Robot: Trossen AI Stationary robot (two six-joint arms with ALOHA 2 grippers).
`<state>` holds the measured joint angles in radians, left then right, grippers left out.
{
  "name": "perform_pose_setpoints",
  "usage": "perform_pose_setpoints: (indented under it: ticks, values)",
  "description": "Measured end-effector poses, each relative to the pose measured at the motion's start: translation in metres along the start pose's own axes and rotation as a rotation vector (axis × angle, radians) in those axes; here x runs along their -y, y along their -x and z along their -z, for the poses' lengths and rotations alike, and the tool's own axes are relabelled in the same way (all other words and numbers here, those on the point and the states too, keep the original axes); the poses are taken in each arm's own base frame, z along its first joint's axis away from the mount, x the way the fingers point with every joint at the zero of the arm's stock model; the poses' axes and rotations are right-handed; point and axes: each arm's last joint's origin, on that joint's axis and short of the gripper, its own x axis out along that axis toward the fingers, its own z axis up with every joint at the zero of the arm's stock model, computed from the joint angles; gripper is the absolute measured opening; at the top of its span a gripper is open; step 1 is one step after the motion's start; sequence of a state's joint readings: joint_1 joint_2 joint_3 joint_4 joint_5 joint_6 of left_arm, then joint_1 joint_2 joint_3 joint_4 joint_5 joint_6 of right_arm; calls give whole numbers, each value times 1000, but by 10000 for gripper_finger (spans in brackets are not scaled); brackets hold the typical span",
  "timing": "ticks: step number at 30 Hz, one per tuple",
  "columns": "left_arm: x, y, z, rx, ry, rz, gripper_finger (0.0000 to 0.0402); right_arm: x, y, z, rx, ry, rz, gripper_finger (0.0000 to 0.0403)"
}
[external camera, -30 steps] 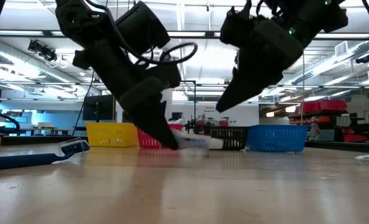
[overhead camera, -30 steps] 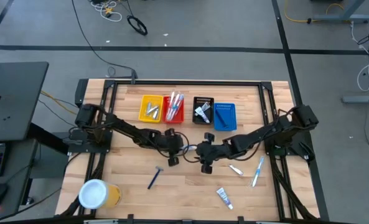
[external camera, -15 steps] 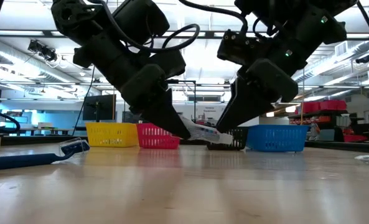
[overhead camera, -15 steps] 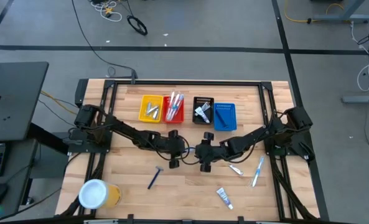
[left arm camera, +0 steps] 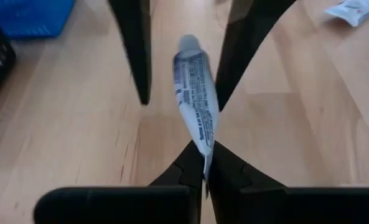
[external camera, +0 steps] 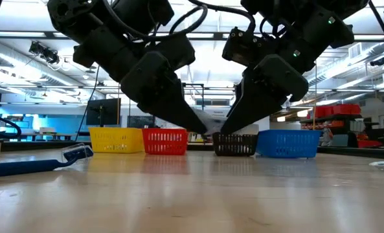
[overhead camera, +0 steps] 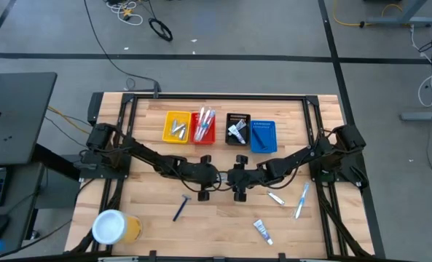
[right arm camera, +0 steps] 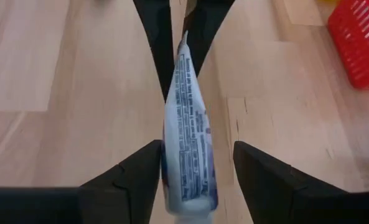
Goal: Pick & Place Travel size toiletries
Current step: Put the white toothpaste into the black bin
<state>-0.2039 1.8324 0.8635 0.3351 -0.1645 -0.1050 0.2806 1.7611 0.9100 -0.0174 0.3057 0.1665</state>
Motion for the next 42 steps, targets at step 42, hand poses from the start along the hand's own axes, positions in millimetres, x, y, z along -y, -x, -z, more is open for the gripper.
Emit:
perform_pose_setpoints:
  ticks: [42]
  values:
    - [-6, 0, -3, 38, 56, -130, 158, 8, 10, 7, -89, -75, 234, 75]
